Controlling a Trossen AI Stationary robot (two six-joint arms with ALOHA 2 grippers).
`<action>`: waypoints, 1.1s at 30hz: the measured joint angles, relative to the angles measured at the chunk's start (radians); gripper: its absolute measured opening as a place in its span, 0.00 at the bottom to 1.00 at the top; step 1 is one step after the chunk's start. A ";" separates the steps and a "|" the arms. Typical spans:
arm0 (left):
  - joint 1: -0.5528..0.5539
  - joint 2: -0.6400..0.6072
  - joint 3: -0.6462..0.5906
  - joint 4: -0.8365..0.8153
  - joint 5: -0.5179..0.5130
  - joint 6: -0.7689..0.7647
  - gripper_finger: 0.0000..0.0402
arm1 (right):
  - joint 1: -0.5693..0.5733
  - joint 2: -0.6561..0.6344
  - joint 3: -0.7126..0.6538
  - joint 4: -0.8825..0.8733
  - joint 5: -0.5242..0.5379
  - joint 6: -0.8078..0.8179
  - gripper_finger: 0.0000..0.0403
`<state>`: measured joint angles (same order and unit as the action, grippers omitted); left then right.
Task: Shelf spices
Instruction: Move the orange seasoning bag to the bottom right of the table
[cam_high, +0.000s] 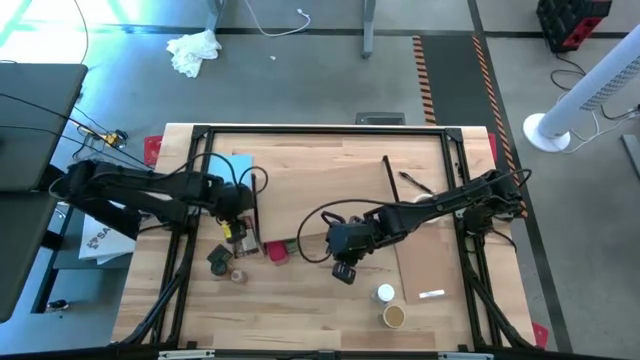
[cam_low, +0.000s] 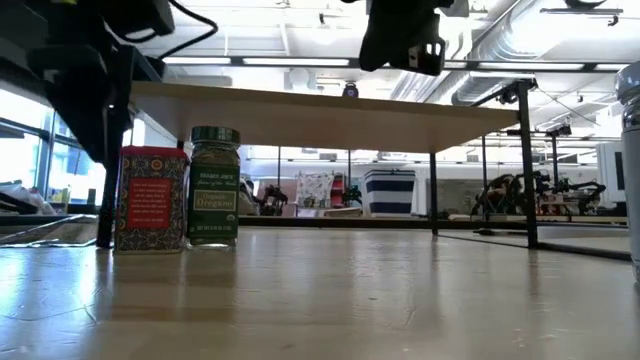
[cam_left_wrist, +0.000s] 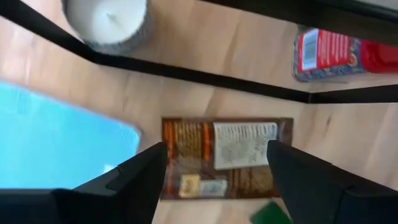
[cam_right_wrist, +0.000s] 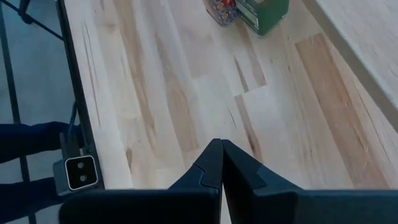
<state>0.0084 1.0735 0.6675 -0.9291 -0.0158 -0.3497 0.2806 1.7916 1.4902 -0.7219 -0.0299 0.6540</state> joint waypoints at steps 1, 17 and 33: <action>0.018 0.001 -0.004 0.014 0.006 0.018 0.69 | 0.000 0.000 0.000 0.003 0.000 0.000 0.00; 0.138 0.042 -0.002 0.273 0.026 0.089 0.69 | -0.022 0.000 0.000 0.013 0.000 0.101 0.00; 0.202 0.017 0.220 -0.176 0.063 0.244 0.69 | -0.021 0.000 0.001 0.051 0.000 0.058 0.00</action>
<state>0.2104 1.0906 0.8879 -1.1055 0.0476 -0.1061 0.2592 1.7916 1.4910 -0.6708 -0.0299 0.7123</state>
